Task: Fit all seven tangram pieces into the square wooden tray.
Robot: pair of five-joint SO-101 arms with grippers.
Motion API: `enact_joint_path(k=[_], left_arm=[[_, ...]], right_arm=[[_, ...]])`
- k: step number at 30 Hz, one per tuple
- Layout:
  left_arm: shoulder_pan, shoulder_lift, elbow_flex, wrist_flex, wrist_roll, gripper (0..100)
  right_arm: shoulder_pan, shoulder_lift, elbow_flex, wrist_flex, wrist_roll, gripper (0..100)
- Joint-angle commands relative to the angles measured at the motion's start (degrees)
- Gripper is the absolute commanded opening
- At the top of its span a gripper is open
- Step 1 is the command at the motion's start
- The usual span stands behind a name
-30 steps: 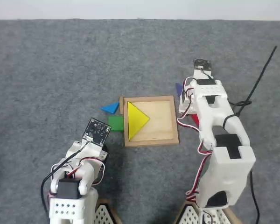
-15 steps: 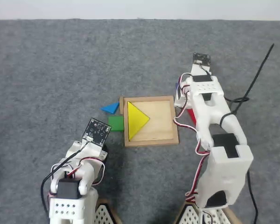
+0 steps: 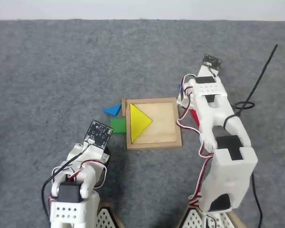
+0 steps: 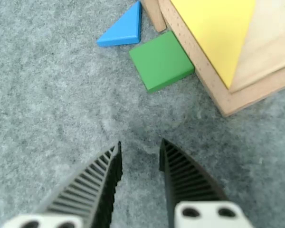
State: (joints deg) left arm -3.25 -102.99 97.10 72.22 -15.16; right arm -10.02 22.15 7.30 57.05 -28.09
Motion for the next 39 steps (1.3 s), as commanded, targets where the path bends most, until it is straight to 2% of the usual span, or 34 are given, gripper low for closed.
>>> enact_joint_path(k=[1,13,20,25,29,34,39], left_arm=[[-0.4,-0.9,-0.7,0.4,0.1,14],[-0.4,-0.9,-0.7,0.4,0.1,14],[-0.4,-0.9,-0.7,0.4,0.1,14],[-0.4,-0.9,-0.7,0.4,0.1,14],[-0.4,-0.9,-0.7,0.4,0.1,14],[-0.4,-0.9,-0.7,0.4,0.1,14],[-0.4,-0.9,-0.7,0.4,0.1,14]], right_arm=[[0.0,1.3,-4.3,-1.2,-0.7,36.9],[3.9,7.1,-11.7,3.3,-0.9,36.7],[4.0,7.3,-11.3,7.1,-1.0,24.6],[3.8,7.2,-11.3,7.4,-0.1,24.6],[3.7,6.6,-11.3,8.0,5.7,25.5],[0.3,6.2,-11.6,11.2,9.7,36.9],[-1.9,5.3,-11.3,13.8,10.1,35.1]])
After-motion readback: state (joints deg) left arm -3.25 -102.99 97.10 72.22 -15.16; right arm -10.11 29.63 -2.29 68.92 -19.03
